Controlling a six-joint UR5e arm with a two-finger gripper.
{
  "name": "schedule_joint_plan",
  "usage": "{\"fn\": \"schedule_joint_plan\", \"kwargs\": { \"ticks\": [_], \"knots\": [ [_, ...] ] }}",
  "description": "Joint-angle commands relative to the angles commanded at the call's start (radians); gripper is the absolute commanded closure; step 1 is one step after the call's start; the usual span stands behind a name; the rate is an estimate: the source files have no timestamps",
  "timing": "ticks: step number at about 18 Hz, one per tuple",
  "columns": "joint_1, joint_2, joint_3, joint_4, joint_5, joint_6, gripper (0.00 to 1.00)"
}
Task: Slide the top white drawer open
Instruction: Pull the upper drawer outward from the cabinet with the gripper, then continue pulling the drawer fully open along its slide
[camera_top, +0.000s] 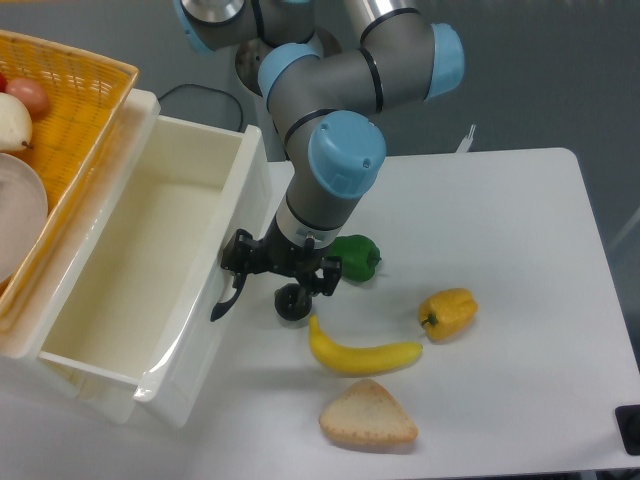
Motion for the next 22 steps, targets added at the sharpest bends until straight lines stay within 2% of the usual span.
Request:
{"fn": "schedule_joint_plan", "kwargs": {
  "ticks": [18, 22],
  "knots": [
    [0.041, -0.014, 0.003, 0.005, -0.009, 0.032, 0.0],
    [0.041, -0.028, 0.002, 0.002, -0.063, 0.028, 0.0]
  ]
}}
